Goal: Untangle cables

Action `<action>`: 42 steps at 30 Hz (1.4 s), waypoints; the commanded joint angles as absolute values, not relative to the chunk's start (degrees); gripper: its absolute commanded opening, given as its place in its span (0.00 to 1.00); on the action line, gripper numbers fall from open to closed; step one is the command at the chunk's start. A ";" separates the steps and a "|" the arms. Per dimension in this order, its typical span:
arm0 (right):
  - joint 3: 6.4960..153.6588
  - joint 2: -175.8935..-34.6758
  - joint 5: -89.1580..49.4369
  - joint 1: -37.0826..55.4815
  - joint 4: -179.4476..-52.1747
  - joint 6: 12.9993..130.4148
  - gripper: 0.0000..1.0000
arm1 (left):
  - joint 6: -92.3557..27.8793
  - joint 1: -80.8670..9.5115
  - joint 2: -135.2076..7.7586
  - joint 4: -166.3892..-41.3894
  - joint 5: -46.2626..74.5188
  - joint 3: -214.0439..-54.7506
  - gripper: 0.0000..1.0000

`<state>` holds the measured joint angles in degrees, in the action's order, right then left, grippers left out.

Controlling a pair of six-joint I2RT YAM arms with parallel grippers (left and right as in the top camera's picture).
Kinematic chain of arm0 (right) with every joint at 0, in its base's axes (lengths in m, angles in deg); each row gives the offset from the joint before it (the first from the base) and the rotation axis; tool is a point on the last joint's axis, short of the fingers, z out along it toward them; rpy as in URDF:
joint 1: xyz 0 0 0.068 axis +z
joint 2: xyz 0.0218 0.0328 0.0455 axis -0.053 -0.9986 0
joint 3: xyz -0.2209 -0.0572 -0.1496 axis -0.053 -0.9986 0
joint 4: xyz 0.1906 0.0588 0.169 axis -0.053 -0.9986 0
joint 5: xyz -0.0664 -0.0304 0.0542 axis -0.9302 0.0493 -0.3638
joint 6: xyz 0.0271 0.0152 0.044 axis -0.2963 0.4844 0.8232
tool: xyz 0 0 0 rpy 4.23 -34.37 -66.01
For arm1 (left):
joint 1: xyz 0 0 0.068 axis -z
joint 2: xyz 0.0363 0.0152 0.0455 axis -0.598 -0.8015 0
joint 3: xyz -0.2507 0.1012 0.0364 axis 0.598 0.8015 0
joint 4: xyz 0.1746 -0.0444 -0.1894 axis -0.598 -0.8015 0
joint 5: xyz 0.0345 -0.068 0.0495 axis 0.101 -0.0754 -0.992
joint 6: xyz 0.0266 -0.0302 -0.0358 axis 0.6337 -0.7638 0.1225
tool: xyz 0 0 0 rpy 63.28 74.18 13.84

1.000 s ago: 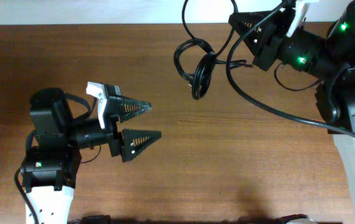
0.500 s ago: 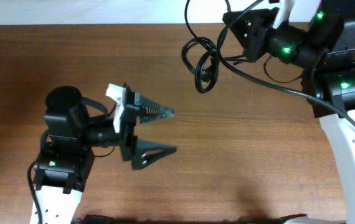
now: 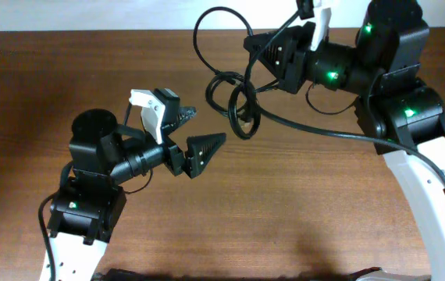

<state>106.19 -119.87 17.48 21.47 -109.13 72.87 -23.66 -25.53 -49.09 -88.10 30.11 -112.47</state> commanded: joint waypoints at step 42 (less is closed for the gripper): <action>107.56 -123.28 16.50 13.56 -126.25 58.46 0.77 | -31.72 -21.88 -32.87 -85.23 23.31 -113.09 0.10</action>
